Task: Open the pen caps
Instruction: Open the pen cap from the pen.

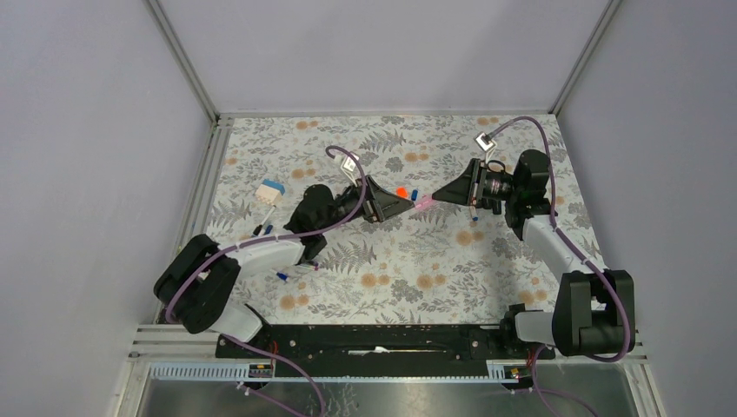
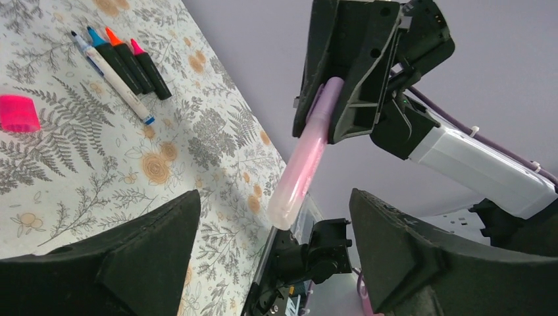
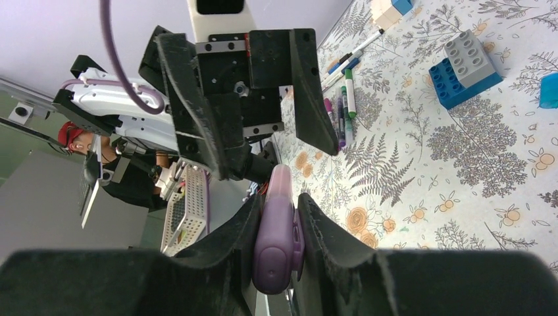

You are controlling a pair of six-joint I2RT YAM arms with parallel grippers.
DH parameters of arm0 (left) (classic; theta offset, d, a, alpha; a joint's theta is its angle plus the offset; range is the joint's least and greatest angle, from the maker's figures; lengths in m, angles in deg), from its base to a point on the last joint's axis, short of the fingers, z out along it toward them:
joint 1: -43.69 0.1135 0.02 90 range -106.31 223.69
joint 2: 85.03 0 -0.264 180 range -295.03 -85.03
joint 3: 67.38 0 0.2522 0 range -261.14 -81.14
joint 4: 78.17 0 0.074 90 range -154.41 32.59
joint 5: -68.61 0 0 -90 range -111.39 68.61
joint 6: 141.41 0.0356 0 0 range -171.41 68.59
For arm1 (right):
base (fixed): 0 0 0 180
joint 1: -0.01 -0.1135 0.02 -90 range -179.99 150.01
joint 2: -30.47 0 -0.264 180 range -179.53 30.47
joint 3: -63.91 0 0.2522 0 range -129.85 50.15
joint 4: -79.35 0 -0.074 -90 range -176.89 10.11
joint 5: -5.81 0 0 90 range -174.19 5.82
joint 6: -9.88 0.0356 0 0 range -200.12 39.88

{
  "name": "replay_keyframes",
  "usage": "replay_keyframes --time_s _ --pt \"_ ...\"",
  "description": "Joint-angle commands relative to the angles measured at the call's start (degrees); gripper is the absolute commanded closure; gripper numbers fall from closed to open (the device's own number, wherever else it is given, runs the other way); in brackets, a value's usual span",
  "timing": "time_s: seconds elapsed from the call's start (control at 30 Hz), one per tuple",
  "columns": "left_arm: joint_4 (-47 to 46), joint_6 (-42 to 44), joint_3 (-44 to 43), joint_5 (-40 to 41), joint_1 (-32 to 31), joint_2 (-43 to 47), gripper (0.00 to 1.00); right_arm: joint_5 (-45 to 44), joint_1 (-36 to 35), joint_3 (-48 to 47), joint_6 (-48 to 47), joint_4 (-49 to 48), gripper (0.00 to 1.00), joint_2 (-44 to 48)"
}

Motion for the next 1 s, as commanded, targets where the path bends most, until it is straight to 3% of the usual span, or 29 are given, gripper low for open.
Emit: replay_keyframes --time_s 0.0,0.63,0.97 --pt "-10.6 -3.8 -1.7 -2.5 -0.3 -2.9 0.18 -0.1 0.1 0.0 2.4 -4.4 1.0 -0.1" --pt "-30.1 -14.7 -2.1 -7.5 -0.9 -11.9 0.6 -0.2 -1.0 0.2 4.0 -5.9 1.0 -2.2" --pt "-32.8 -18.2 -3.9 -10.7 -1.2 -14.0 0.64 0.4 -1.0 0.9 4.1 -8.8 1.0 -1.9"
